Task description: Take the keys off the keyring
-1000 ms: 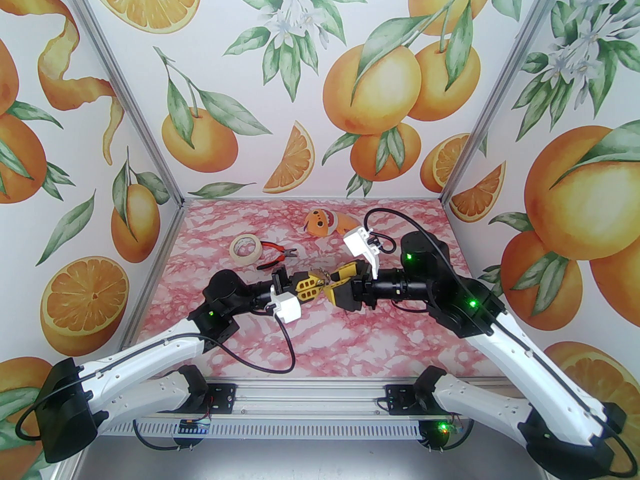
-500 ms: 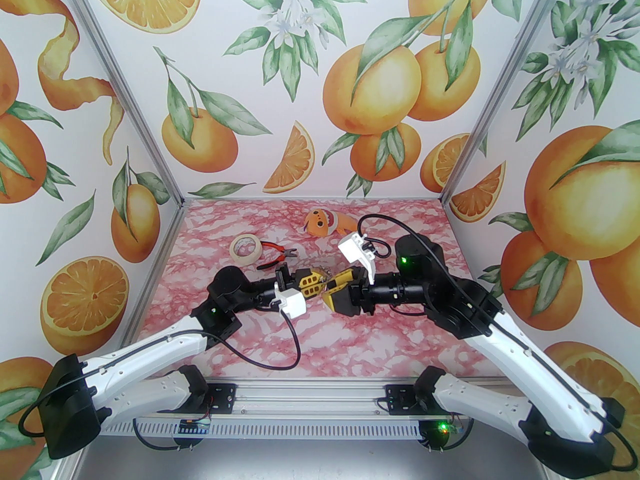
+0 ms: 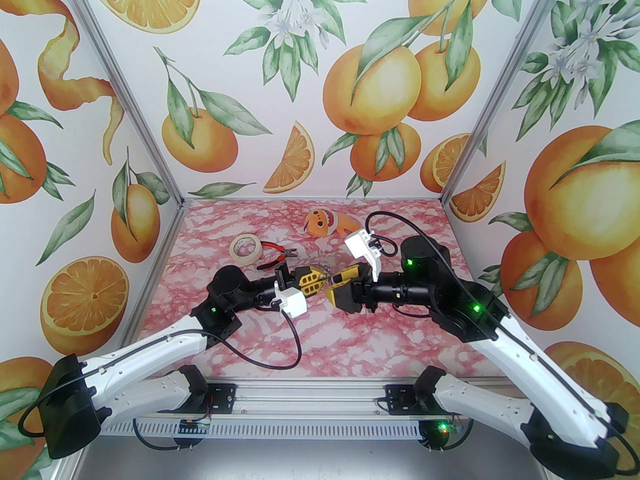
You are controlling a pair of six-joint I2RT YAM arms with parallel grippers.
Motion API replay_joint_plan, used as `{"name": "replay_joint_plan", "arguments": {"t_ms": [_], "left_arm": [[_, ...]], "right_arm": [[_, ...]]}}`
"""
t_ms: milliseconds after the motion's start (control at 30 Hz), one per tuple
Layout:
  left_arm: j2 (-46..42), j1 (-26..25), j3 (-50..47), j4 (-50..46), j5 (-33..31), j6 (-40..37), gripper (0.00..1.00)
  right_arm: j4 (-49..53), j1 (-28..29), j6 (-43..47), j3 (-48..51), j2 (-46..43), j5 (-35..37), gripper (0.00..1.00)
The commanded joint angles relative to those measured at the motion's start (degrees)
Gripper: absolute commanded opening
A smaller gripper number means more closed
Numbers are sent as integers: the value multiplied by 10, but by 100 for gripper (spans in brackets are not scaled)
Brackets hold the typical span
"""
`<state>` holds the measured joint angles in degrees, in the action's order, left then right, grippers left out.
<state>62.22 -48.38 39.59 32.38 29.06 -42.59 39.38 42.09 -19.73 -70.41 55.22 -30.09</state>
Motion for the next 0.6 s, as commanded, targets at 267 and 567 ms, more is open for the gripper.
{"name": "replay_joint_plan", "arguments": {"t_ms": [267,567], "left_arm": [[10,-1,40,16,5,-44,7],[22,-1,52,9,-25,-75,7]], "right_arm": [[-102,-1,-73,25,18,-44,55],[-132,-4,-117,41,-14,-67,44]]}}
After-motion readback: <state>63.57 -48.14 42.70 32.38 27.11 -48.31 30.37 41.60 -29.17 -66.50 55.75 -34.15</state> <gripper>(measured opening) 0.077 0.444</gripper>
